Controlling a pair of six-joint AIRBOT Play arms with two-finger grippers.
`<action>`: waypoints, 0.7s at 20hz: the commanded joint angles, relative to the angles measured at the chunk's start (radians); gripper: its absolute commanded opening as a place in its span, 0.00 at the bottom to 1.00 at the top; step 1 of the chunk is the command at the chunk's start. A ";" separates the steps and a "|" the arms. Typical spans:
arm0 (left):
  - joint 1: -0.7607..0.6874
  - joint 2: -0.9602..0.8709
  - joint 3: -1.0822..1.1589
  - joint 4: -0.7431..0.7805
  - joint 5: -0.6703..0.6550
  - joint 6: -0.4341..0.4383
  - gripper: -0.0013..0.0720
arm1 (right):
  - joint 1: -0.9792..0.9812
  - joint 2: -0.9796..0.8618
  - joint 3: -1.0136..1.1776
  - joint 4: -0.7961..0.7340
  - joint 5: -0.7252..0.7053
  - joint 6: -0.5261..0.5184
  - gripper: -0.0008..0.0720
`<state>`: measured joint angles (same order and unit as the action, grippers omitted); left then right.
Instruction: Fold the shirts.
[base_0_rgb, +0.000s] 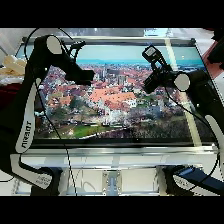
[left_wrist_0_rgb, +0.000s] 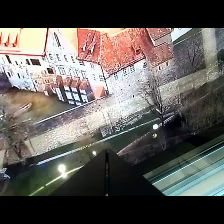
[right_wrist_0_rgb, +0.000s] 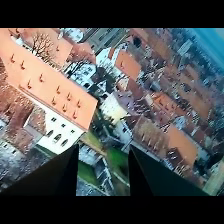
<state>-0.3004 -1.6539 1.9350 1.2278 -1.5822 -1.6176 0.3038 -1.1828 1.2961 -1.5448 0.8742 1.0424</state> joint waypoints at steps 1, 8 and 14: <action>0.000 -0.001 0.001 0.005 0.016 0.019 0.04 | 0.001 0.000 0.000 -0.028 -0.151 -0.048 0.52; 0.001 -0.002 0.001 0.094 0.062 0.048 0.04 | 0.001 0.000 0.000 0.060 -0.290 -0.044 0.52; 0.001 -0.002 0.001 0.237 0.071 0.106 0.04 | 0.002 0.000 0.000 0.126 -0.319 -0.044 0.52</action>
<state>-0.3004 -1.6554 1.9350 1.3834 -1.5173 -1.5352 0.3050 -1.1828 1.2961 -1.4494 0.5823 0.9977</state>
